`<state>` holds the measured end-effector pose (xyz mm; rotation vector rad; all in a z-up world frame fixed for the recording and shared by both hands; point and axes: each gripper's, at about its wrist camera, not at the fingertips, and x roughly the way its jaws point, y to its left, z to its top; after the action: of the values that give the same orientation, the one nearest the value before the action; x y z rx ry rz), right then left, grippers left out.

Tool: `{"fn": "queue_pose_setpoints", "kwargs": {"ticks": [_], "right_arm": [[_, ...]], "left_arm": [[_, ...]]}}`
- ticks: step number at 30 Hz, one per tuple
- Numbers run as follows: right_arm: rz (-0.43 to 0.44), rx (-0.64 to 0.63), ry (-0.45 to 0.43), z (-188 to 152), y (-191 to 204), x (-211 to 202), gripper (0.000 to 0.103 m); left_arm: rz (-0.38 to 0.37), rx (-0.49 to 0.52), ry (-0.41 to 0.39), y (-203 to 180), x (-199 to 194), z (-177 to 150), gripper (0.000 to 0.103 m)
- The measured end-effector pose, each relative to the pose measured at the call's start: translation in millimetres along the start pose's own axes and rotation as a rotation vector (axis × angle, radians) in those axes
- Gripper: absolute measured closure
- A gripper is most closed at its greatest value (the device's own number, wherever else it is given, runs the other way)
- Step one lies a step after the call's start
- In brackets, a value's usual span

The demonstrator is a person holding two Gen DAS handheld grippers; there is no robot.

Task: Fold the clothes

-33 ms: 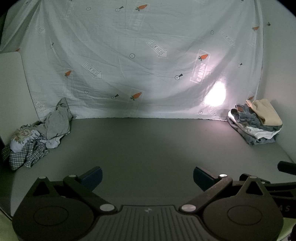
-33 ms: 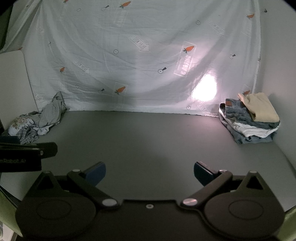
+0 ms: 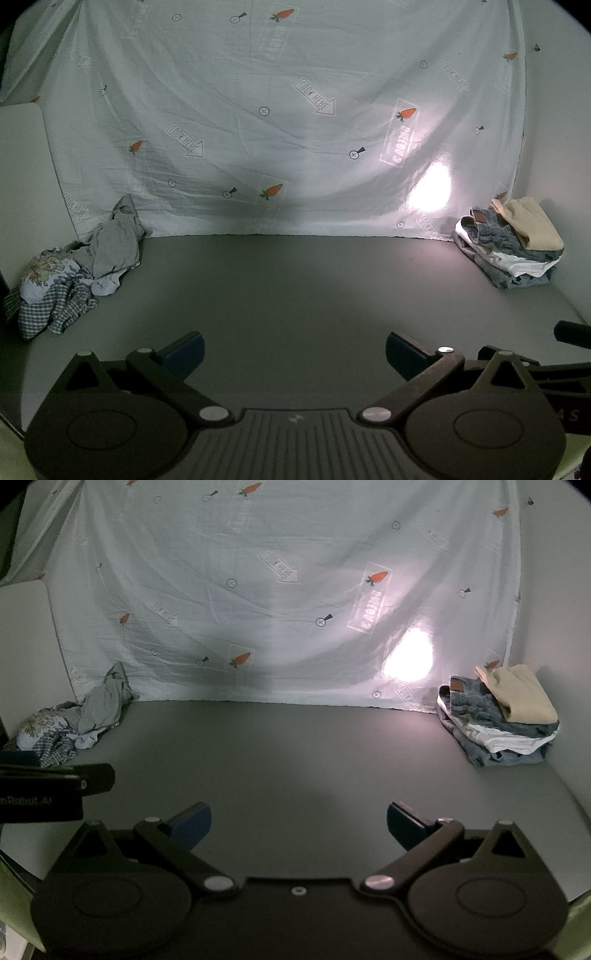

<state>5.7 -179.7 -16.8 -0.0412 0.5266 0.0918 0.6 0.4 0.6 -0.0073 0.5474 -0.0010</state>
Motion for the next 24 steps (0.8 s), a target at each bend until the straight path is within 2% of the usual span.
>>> {"fn": "queue_pose_setpoints", "kwargs": {"ticks": [24], "right_arm": [[0.003,-0.002,0.011,-0.9,2.8,6.7,0.000]], "left_arm": [[-0.004,-0.001,0.012,0.4,9.8,2.3,0.000]]}}
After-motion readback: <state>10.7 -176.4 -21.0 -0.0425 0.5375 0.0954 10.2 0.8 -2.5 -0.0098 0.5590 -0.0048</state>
